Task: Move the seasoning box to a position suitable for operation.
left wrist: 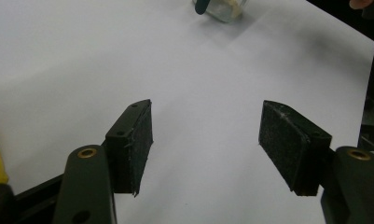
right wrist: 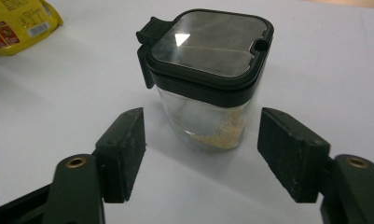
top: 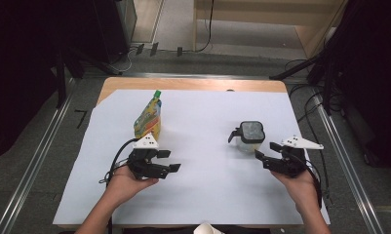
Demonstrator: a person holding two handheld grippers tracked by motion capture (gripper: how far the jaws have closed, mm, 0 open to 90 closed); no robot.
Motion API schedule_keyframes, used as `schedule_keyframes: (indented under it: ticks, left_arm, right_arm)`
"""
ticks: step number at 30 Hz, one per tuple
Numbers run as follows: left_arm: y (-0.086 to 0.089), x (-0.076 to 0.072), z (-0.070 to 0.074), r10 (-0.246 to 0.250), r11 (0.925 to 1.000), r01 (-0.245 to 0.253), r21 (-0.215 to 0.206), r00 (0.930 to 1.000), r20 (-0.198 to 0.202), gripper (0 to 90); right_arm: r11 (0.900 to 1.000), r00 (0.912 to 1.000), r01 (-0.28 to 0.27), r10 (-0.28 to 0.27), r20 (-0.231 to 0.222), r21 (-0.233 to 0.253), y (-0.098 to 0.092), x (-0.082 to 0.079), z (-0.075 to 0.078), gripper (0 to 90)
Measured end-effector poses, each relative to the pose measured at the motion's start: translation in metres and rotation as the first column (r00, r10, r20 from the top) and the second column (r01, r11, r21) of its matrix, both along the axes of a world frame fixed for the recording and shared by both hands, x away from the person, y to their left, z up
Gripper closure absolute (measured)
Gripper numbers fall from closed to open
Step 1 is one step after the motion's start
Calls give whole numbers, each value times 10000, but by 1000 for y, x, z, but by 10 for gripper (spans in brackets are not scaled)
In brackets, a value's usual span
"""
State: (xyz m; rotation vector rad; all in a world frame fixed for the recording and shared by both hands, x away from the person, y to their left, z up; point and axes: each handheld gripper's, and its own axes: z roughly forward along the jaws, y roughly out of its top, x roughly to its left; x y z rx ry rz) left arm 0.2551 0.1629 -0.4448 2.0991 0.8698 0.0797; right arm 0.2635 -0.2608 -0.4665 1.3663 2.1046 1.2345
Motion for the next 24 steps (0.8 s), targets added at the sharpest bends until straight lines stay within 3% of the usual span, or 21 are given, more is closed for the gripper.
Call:
schedule_keyframes:
  ticks: [4, 8, 10, 15, 24]
  left_arm:
    - [2, 1, 1, -10, 10000, 10, -66, 10000, 26, 349]
    - [1, 4, -1, -1, 10000, 0, -91, 10000, -24, 352]
    - [1, 4, -3, -53, 9999, 54, 131, 9999, -95, 355]
    - [2, 3, -4, 8, 9993, -8, 376, 10000, 15, 355]
    - [3, 6, -4, 31, 9998, -34, 173, 9999, 166, 354]
  right_arm:
    - [9997, 9999, 22, -18, 143, -245, 1, 0, 1, 339]
    - [9999, 9986, -81, 85, -523, 73, -2, 5, -3, 336]
    - [9999, 9979, -18, 27, -651, 128, -2, 7, -4, 340]
    - [9999, 9982, 57, -64, -592, -122, 0, 7, -4, 320]
    - [9995, 9981, 230, -241, -569, -212, 3, 5, -7, 261]
